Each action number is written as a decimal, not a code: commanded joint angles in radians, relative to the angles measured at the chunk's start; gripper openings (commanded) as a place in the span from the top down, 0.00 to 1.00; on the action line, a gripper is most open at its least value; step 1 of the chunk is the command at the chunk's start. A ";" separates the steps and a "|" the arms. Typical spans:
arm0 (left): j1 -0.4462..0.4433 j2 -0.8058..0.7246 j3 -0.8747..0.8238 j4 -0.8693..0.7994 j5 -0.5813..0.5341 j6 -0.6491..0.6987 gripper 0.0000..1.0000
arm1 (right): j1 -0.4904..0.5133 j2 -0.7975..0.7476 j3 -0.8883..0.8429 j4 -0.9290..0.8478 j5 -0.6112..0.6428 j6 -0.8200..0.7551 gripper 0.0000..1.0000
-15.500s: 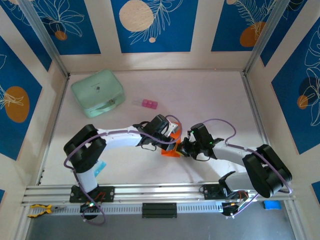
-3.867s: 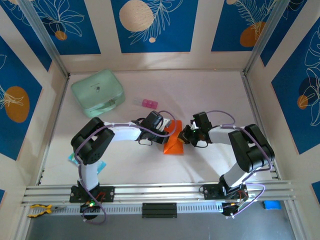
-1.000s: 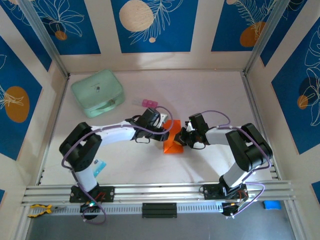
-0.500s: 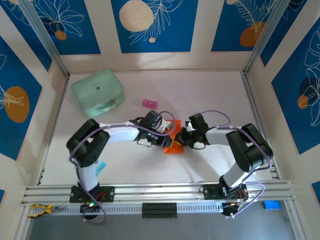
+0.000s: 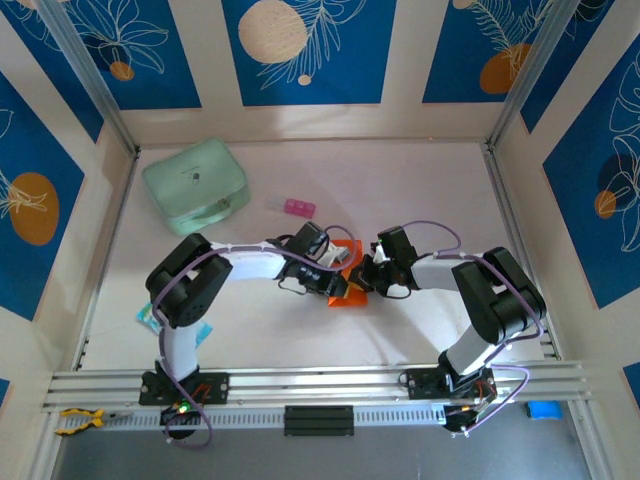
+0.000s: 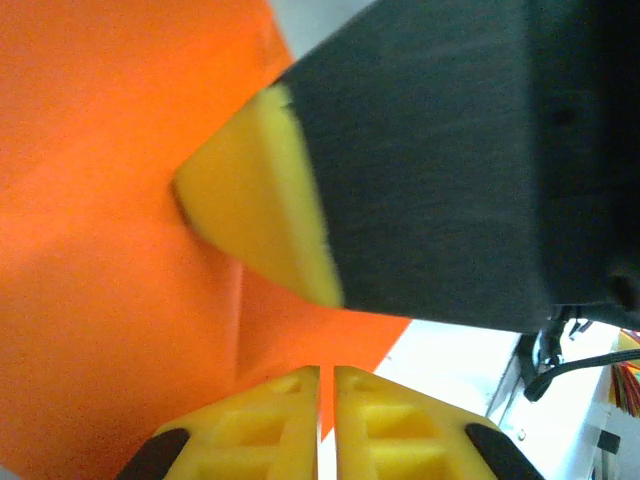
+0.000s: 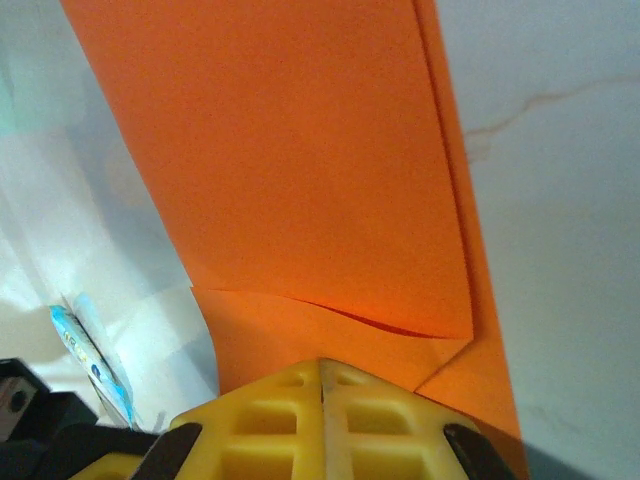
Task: Fold a paper plane with a square sheet of paper (pick it up from the middle)
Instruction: Fold the triangle a second time at the center of the table.
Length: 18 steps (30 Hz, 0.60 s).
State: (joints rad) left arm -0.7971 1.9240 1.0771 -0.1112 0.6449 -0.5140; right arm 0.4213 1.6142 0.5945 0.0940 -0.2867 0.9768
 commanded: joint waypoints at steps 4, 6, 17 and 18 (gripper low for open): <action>-0.010 0.010 -0.029 -0.025 -0.018 0.013 0.88 | -0.007 0.034 -0.044 -0.129 0.084 -0.006 1.00; -0.011 0.004 -0.057 -0.015 -0.015 0.008 0.87 | -0.006 0.035 -0.044 -0.129 0.084 -0.007 1.00; -0.013 -0.072 -0.164 -0.048 -0.051 0.019 0.88 | -0.008 0.035 -0.047 -0.132 0.084 -0.007 1.00; -0.015 -0.083 -0.171 -0.059 -0.054 0.023 0.88 | -0.008 0.035 -0.048 -0.132 0.084 -0.008 1.00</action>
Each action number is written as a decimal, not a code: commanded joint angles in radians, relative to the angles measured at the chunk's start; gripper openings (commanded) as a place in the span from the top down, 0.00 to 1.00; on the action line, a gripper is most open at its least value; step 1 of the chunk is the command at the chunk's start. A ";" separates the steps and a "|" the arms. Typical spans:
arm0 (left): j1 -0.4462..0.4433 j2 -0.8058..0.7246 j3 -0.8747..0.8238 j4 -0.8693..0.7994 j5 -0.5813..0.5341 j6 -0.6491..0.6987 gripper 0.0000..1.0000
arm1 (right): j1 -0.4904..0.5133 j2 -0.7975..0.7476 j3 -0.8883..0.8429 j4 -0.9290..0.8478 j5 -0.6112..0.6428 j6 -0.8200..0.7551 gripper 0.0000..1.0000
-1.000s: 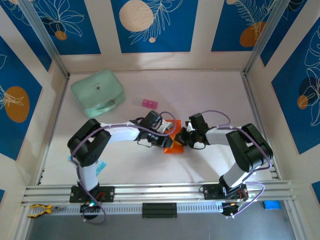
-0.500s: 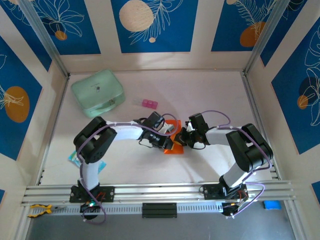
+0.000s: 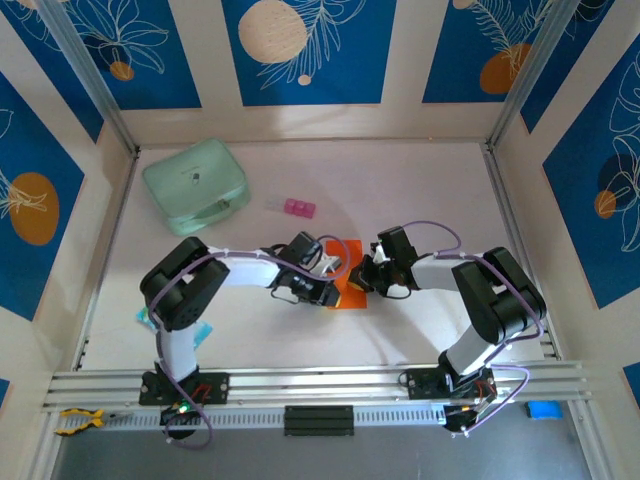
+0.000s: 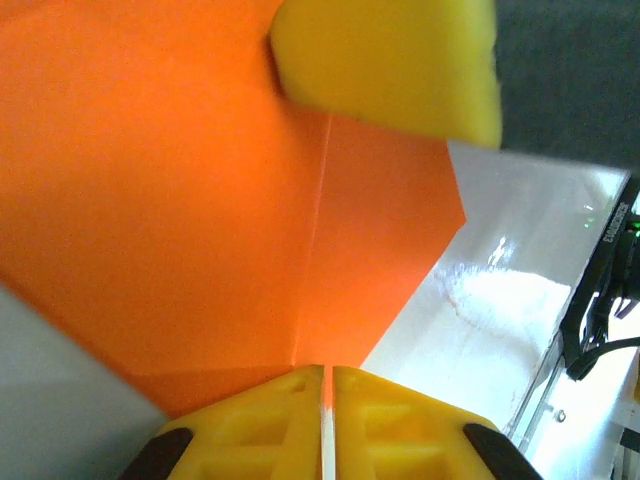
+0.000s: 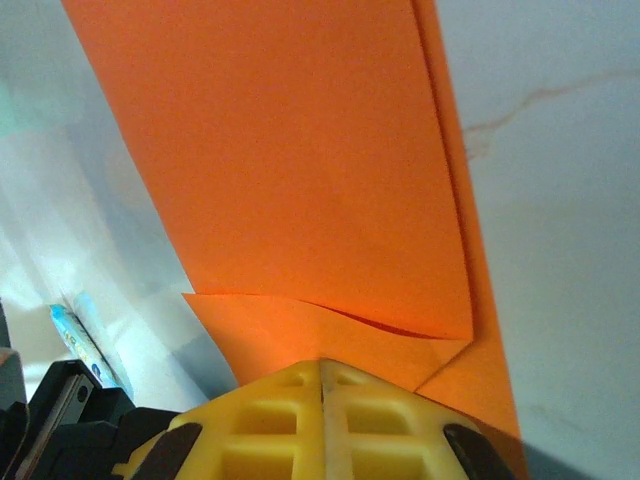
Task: Fold a paper plane with a square sheet of paper (pick it up from the middle)
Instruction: Fold the triangle a second time at the center of the table.
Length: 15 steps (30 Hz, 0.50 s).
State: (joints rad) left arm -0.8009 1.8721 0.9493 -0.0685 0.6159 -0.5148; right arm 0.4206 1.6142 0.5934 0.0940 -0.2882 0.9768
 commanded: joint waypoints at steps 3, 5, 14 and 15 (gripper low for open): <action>-0.014 -0.056 -0.058 -0.139 -0.046 0.042 0.88 | -0.008 0.033 -0.047 -0.133 0.086 -0.009 1.00; -0.017 -0.074 -0.072 -0.146 -0.063 0.044 0.88 | -0.006 0.033 -0.046 -0.133 0.086 -0.009 1.00; -0.019 -0.201 -0.046 -0.067 -0.081 0.004 0.90 | -0.006 0.024 -0.048 -0.131 0.078 -0.007 1.00; -0.019 -0.188 -0.026 -0.060 -0.084 0.001 0.90 | -0.006 0.024 -0.047 -0.129 0.078 -0.007 1.00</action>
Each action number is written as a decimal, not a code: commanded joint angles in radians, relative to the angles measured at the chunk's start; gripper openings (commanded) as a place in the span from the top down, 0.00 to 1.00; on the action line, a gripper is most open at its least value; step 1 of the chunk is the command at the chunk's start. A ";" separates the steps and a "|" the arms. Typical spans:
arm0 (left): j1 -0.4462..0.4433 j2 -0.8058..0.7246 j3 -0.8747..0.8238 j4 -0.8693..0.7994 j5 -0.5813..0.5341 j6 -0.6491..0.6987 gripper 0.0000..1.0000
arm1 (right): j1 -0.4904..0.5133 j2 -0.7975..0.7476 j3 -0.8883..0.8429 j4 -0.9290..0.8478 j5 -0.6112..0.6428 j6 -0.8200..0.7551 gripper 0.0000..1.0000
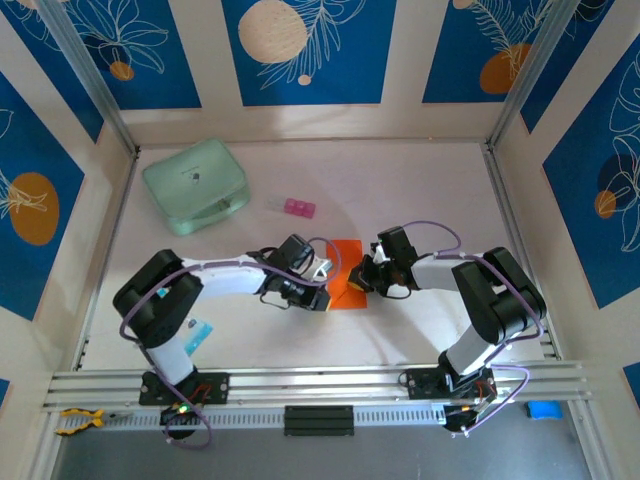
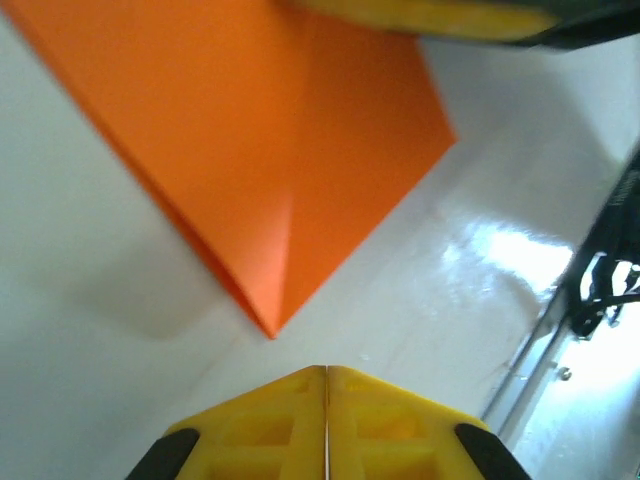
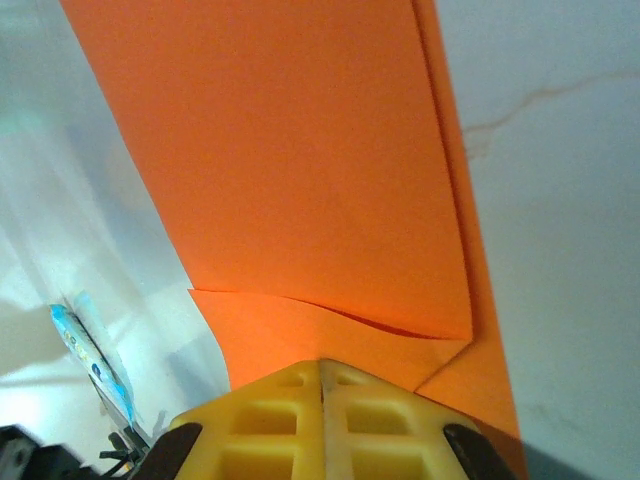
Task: Fold a paper plane with a square sheet of paper (pick it up from the middle)
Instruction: Fold the triangle a second time at the center of the table.
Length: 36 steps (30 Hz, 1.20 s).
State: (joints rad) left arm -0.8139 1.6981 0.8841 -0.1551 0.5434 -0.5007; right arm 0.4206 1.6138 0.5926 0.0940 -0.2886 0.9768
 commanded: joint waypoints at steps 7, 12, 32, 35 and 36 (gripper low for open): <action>-0.005 0.147 0.187 0.028 -0.029 -0.020 0.90 | -0.005 0.032 -0.049 -0.117 0.068 -0.004 1.00; -0.006 0.222 0.247 0.017 -0.010 -0.009 0.90 | -0.006 0.031 -0.047 -0.115 0.062 -0.003 1.00; -0.012 0.202 0.103 -0.107 -0.102 0.085 0.90 | -0.013 0.034 -0.049 -0.118 0.065 -0.006 1.00; -0.014 0.169 0.068 -0.111 -0.111 0.087 0.89 | -0.014 0.029 -0.051 -0.120 0.065 -0.008 1.00; -0.017 0.162 0.063 -0.110 -0.112 0.085 0.89 | -0.014 0.030 -0.052 -0.119 0.066 -0.007 1.00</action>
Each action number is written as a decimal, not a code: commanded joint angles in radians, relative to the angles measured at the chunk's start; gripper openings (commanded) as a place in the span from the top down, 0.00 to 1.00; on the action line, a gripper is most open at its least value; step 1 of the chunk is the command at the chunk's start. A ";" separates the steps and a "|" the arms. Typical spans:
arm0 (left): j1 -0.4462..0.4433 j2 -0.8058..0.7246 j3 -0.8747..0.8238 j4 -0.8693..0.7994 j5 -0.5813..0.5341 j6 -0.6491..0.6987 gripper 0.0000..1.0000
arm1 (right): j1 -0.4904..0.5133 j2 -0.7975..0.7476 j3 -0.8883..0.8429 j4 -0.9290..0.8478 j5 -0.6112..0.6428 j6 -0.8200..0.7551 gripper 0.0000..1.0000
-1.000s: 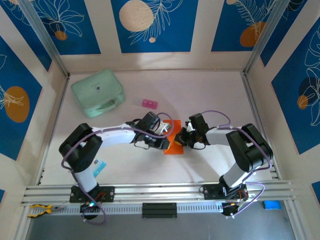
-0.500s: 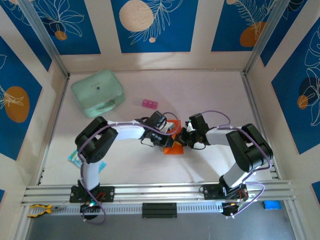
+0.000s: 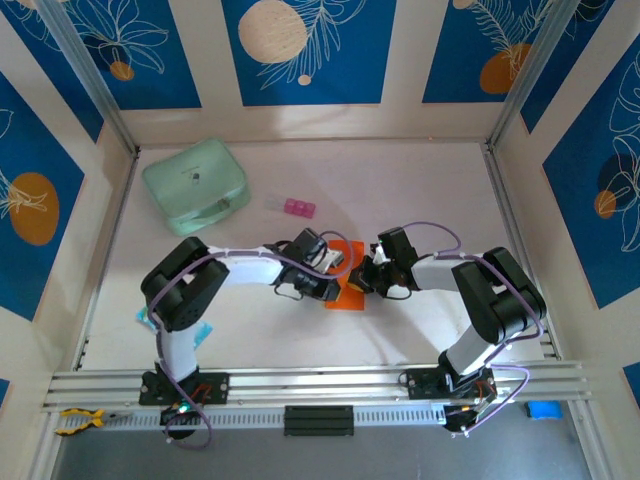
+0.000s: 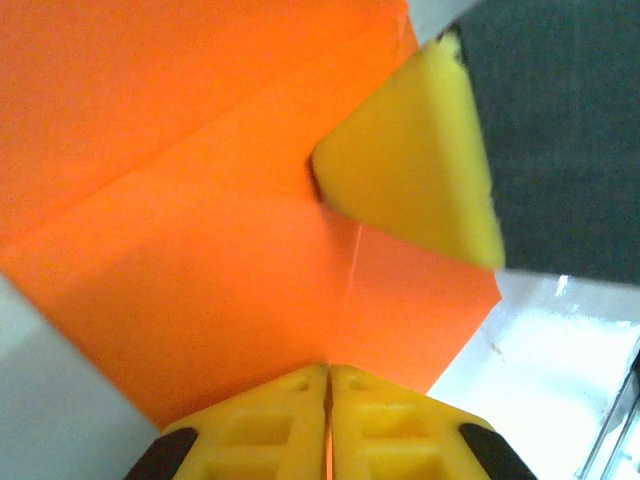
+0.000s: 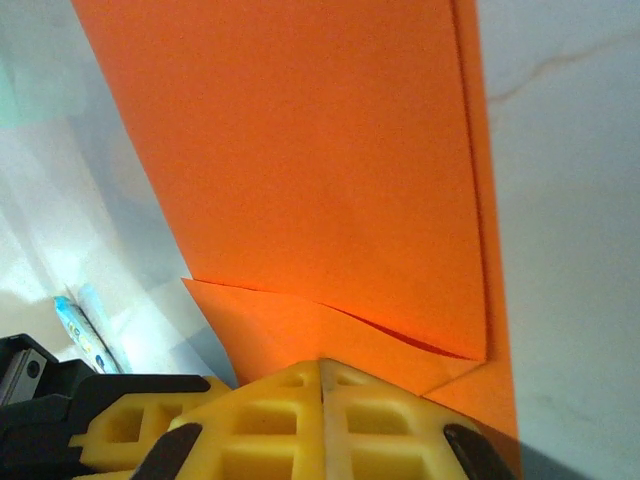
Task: Fold a paper plane with a square sheet of paper (pick it up from the middle)
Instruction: Fold the triangle a second time at the center of the table.
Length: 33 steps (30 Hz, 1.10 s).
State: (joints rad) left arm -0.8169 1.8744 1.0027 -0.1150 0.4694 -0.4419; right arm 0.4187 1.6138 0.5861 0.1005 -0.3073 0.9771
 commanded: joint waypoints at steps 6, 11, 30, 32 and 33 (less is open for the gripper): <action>-0.029 -0.038 -0.048 -0.167 -0.031 0.035 0.88 | -0.011 0.032 -0.042 -0.124 0.080 -0.009 1.00; -0.036 -0.059 -0.060 -0.187 -0.049 0.042 0.88 | -0.010 0.026 -0.043 -0.127 0.083 -0.008 1.00; -0.028 -0.181 -0.022 -0.105 -0.074 0.002 0.89 | -0.010 0.027 -0.040 -0.128 0.081 -0.011 1.00; -0.021 -0.149 0.005 -0.080 -0.054 -0.017 0.89 | -0.010 0.026 -0.038 -0.130 0.080 -0.013 1.00; -0.021 -0.130 0.020 -0.074 -0.045 -0.021 0.89 | -0.010 0.026 -0.037 -0.131 0.081 -0.013 1.00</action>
State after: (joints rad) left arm -0.8474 1.7077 0.9756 -0.2398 0.3866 -0.4370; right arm 0.4187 1.6138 0.5861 0.1005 -0.3073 0.9768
